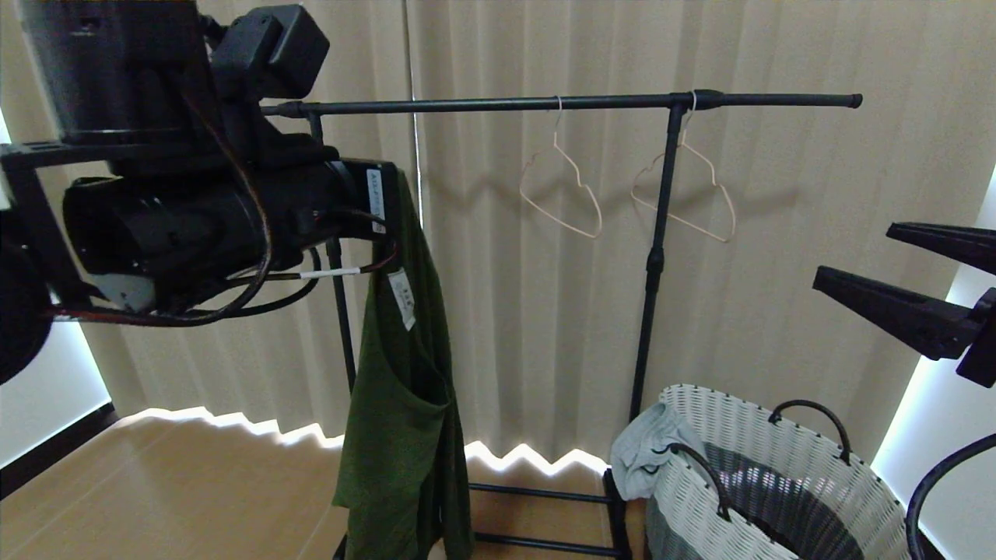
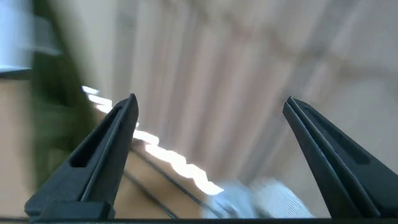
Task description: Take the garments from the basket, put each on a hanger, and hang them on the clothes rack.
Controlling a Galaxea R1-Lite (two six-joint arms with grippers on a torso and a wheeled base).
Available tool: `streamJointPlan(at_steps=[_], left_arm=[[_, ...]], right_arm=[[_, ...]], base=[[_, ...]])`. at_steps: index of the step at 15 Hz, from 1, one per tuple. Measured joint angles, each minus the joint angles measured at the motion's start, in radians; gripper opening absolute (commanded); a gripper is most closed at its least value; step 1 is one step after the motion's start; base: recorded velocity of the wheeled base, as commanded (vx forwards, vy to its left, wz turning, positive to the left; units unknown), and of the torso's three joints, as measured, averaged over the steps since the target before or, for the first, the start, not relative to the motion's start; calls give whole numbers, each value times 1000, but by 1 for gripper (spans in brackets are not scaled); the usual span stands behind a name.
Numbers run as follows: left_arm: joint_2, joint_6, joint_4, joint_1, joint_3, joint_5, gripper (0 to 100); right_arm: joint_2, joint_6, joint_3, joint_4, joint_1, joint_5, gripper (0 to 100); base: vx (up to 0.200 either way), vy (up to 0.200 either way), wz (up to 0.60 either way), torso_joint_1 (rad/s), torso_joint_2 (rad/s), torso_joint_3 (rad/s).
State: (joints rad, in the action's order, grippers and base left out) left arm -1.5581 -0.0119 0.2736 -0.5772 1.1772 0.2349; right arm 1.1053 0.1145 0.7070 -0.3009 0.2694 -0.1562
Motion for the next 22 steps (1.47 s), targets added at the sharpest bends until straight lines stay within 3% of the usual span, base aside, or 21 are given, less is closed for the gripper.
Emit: streamJointPlan(at_steps=[5, 8, 14, 17, 22], left_arm=[[189, -13, 3, 116, -260, -52, 0], [305, -20, 5, 195, -351, -165, 0], [392, -56, 6, 235, -391, -195, 0], [386, -73, 7, 238, -359, -196, 0], [363, -89, 7, 241, -319, -196, 0]], right_arm=[[-7, 7, -196, -255, -42, 133, 100], [-5, 6, -301, -460, -45, 141, 100], [24, 29, -340, -480, -66, 144, 100], [30, 73, -342, -478, -123, 145, 100], [31, 77, -345, -484, -154, 145, 100]], base=[[0, 0, 0, 0, 0, 0], [0, 0, 0, 0, 0, 0], [0, 0, 0, 0, 0, 0], [0, 0, -600, 2, -1, 2], [0, 0, -480, 2, 3, 2]])
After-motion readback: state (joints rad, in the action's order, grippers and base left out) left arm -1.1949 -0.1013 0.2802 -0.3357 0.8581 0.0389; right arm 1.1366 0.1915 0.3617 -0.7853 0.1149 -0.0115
